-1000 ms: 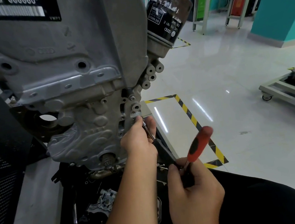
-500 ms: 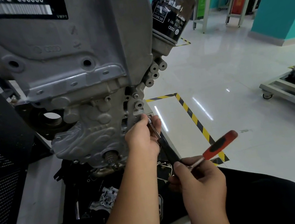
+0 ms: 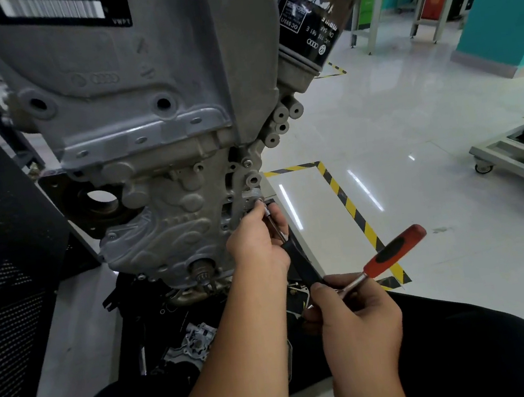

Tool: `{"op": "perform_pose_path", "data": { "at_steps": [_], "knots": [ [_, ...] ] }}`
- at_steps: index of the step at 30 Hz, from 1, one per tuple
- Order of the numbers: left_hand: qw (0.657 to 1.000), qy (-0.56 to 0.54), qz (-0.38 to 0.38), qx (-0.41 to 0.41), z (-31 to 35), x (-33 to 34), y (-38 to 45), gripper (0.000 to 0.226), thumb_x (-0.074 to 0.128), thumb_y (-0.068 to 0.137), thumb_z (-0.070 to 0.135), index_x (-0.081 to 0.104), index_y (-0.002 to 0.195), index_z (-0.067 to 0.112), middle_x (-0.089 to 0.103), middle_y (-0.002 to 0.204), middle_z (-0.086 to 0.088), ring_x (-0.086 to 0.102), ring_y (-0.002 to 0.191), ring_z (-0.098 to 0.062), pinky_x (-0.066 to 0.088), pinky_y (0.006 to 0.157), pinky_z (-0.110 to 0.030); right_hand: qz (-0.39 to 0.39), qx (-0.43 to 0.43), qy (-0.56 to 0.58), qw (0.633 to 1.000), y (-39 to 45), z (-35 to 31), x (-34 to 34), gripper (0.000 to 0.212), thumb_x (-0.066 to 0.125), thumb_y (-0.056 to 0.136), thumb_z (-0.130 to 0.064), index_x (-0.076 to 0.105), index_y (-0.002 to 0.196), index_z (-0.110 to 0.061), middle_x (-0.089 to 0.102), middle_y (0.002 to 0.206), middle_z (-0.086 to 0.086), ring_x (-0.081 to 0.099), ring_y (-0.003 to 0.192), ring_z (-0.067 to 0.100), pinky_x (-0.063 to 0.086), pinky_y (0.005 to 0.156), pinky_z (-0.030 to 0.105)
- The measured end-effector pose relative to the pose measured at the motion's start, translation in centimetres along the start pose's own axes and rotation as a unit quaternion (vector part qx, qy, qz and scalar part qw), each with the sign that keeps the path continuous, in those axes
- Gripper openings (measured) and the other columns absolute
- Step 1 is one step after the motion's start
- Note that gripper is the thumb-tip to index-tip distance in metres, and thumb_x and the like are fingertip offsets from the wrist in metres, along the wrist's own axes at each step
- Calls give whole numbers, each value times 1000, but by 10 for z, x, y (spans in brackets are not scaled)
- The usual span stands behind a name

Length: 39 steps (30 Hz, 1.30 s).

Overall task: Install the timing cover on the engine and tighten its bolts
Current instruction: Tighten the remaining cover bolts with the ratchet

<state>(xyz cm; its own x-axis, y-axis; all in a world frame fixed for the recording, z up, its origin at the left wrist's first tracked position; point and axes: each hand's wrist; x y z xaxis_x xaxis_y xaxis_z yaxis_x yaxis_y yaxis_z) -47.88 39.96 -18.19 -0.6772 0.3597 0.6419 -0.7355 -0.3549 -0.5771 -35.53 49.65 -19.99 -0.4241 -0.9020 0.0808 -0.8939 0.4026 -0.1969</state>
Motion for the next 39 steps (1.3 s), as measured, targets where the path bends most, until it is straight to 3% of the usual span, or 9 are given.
{"op": "perform_pose_path", "data": {
  "at_steps": [5, 17, 19, 21, 25, 30, 33, 36, 39],
  "knots": [
    [1000, 18, 5, 7, -2, 2, -1, 11, 69, 95, 6, 64, 102, -1, 68, 94, -16, 63, 47, -12, 49, 41, -19, 2, 18, 18, 1000, -1, -1, 0, 14, 76, 85, 0, 70, 81, -13, 71, 64, 4, 71, 54, 21, 59, 52, 29],
    [1000, 12, 11, 7, 5, 7, -3, 20, 72, 93, 5, 64, 108, -5, 67, 84, -13, 66, 47, -16, 54, 44, -22, -31, 53, 23, 998, -7, -16, -2, 13, 76, 87, -1, 69, 83, -11, 71, 63, 3, 72, 54, 22, 59, 50, 30],
    [1000, 23, 2, 9, 6, 8, -3, 21, 72, 92, 4, 63, 110, -5, 66, 84, -13, 65, 44, -15, 52, 43, -22, -75, 174, 157, 969, -5, -25, -7, 10, 75, 87, 1, 66, 88, -3, 68, 60, 9, 69, 49, 23, 56, 46, 30],
    [999, 36, -12, 4, 7, 8, -4, 19, 71, 93, 5, 62, 107, -4, 64, 80, -12, 63, 43, -14, 51, 41, -21, -120, 302, 306, 895, -4, -37, -11, 20, 77, 79, -8, 62, 90, -1, 67, 65, 18, 64, 45, 18, 53, 42, 25],
    [996, 73, -57, -14, 4, 7, -11, 26, 54, 106, 22, 60, 90, 2, 70, 63, -10, 65, 44, -15, 48, 39, -21, -141, 296, 331, 885, 3, -45, -17, 35, 79, 72, -20, 61, 95, -1, 63, 79, 23, 66, 48, 16, 53, 41, 23],
    [978, 126, -145, -79, -14, -9, -38, 39, 35, 109, 42, 60, 105, 11, 78, 87, -13, 73, 62, -22, 53, 51, -23, -121, 330, 379, 856, 10, -42, -21, 26, 73, 87, -18, 63, 99, 2, 66, 72, 22, 63, 46, 14, 53, 40, 21],
    [959, 169, -186, -130, -20, -32, -56, 40, 33, 108, 48, 59, 111, 18, 77, 109, -16, 75, 81, -26, 51, 46, -22, -129, 341, 385, 848, 10, -37, -21, 28, 69, 93, -18, 66, 108, 6, 64, 73, 22, 63, 48, 15, 54, 42, 22],
    [947, 195, -214, -139, -16, -52, -64, 29, 39, 109, 36, 64, 111, 22, 75, 118, -13, 64, 109, -29, 49, 53, -25, -159, 342, 393, 839, 7, -32, -19, 38, 72, 86, -18, 69, 115, 6, 65, 78, 23, 64, 50, 16, 55, 43, 23],
    [953, 206, -177, -131, -11, -59, -68, 21, 43, 109, 22, 62, 107, 13, 77, 109, -16, 71, 102, -27, 56, 51, -29, -177, 314, 359, 861, 0, -22, -15, 35, 74, 84, -15, 72, 112, 4, 70, 80, 21, 68, 53, 19, 57, 46, 27]
  ]
}}
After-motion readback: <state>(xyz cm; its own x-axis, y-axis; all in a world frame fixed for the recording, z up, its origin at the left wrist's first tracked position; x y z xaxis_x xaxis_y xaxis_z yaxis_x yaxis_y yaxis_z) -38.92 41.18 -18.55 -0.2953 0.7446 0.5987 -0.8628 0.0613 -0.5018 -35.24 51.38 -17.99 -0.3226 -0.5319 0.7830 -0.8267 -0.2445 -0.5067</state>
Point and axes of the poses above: each hand's wrist, its own y-axis towards the middle knuckle, its own x-axis out of the palm, z = x × y
